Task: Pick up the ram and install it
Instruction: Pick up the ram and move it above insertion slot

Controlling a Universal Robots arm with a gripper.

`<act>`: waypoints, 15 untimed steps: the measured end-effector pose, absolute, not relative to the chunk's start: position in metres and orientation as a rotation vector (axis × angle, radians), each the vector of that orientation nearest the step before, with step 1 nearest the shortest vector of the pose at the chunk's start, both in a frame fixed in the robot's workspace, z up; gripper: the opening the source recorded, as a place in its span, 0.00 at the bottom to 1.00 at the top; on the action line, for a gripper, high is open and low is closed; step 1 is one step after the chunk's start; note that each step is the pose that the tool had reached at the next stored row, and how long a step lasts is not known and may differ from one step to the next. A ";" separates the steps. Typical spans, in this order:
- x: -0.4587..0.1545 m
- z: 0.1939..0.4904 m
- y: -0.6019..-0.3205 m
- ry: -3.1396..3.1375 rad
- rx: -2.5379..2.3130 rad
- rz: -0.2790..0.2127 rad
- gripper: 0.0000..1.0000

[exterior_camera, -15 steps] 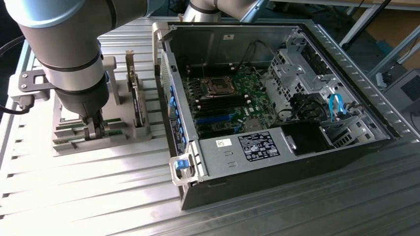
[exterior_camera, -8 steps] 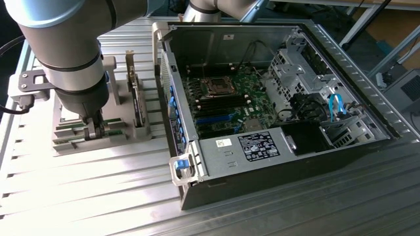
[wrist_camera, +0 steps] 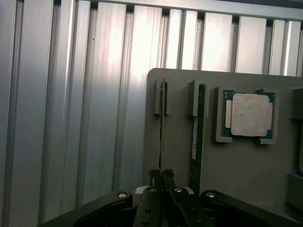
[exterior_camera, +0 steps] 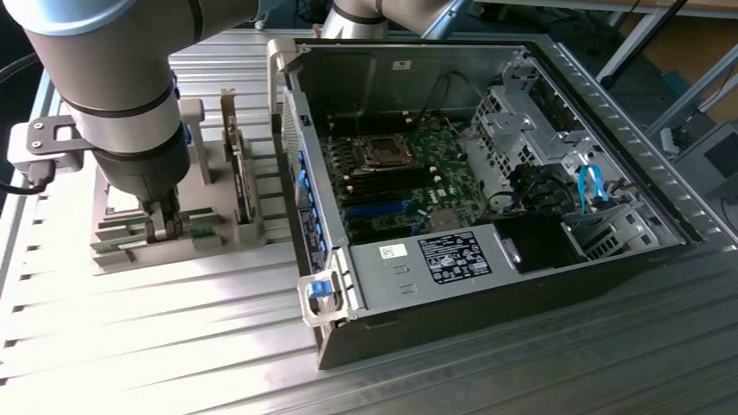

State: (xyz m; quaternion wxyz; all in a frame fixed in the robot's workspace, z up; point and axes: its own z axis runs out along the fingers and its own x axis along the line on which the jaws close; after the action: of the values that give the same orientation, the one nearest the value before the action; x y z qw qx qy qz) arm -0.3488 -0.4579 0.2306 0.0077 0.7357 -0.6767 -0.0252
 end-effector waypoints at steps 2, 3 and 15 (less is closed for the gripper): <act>-0.349 0.233 -0.458 -2.116 2.300 -0.079 0.13; -0.349 0.235 -0.458 -2.116 2.300 -0.079 0.13; -0.348 0.249 -0.458 -2.123 2.293 -0.079 0.13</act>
State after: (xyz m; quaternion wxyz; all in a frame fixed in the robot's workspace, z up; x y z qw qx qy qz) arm -0.3483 -0.4579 0.2491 0.0076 0.7335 -0.6791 -0.0252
